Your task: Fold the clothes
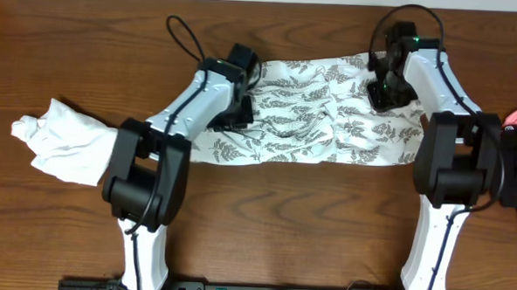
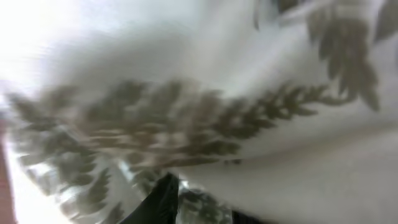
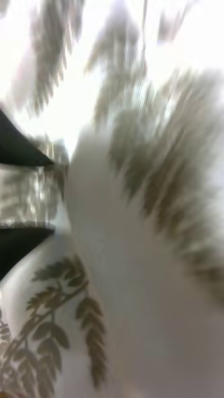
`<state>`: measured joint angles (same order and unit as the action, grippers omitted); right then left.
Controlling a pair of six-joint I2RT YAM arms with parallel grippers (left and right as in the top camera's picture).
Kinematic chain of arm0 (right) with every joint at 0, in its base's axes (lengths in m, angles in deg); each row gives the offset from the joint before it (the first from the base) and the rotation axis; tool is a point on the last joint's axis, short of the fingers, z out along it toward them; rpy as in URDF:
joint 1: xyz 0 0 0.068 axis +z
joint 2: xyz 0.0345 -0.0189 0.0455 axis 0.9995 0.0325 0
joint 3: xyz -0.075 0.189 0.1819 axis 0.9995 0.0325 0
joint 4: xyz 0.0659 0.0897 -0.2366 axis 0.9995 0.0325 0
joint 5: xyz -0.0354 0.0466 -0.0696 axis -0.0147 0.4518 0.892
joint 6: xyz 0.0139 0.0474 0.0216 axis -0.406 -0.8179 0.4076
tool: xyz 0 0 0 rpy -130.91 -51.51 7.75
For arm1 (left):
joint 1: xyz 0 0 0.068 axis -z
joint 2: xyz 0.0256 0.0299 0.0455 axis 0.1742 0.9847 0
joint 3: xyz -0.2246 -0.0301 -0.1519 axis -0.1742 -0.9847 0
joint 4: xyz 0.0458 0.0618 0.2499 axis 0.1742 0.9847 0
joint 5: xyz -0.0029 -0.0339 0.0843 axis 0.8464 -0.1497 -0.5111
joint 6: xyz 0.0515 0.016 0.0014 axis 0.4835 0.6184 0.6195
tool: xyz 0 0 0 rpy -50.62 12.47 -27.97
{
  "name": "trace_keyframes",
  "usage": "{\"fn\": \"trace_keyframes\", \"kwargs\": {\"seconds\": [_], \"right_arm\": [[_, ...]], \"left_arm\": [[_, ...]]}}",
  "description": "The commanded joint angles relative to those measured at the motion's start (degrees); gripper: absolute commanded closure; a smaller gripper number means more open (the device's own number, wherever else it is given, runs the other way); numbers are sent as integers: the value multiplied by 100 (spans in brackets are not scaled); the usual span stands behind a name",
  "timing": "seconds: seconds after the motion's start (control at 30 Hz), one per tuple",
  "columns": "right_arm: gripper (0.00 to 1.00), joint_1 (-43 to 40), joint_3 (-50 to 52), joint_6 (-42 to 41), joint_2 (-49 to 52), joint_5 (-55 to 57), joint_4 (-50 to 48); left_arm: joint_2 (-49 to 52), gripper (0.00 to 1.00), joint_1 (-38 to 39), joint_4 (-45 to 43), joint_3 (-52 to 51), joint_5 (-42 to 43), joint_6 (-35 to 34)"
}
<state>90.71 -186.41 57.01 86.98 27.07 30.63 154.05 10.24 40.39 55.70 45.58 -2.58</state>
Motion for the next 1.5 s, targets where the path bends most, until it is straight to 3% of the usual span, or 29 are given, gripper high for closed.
{"fn": "trace_keyframes", "kwargs": {"seconds": [0.0,0.07,0.17,0.27,0.43,0.6,0.8,0.97,1.47], "right_arm": [[47,85,-7,310,-820,-1060,-122],[29,87,-7,258,-1091,-1408,-164],[14,101,-7,74,-1375,-1513,-184],[9,118,-7,7,-1497,-1521,-177],[6,125,-7,-98,-1513,-1521,-157],[6,111,-7,-96,-1513,-1521,-151],[7,90,-7,-94,-1513,-1519,-120],[8,81,-7,-96,-1513,-1523,-120],[10,83,-7,-249,-1513,-1545,-184]], "left_arm": [[-758,54,-229,57,214,234,-529],[-1078,26,-420,98,212,208,-804],[-1360,12,-809,179,208,197,-1051],[-1370,0,-1261,321,131,529,-1248],[-1200,2,-1755,-417,-614,1996,-986],[-1196,2,-1978,-1519,-1513,2765,-925],[-1191,2,-2103,-1961,-2166,2767,-831],[-1180,2,-2118,-2627,-2509,2767,-323],[-918,2,-1427,-4465,-2918,3432,-404]]}}
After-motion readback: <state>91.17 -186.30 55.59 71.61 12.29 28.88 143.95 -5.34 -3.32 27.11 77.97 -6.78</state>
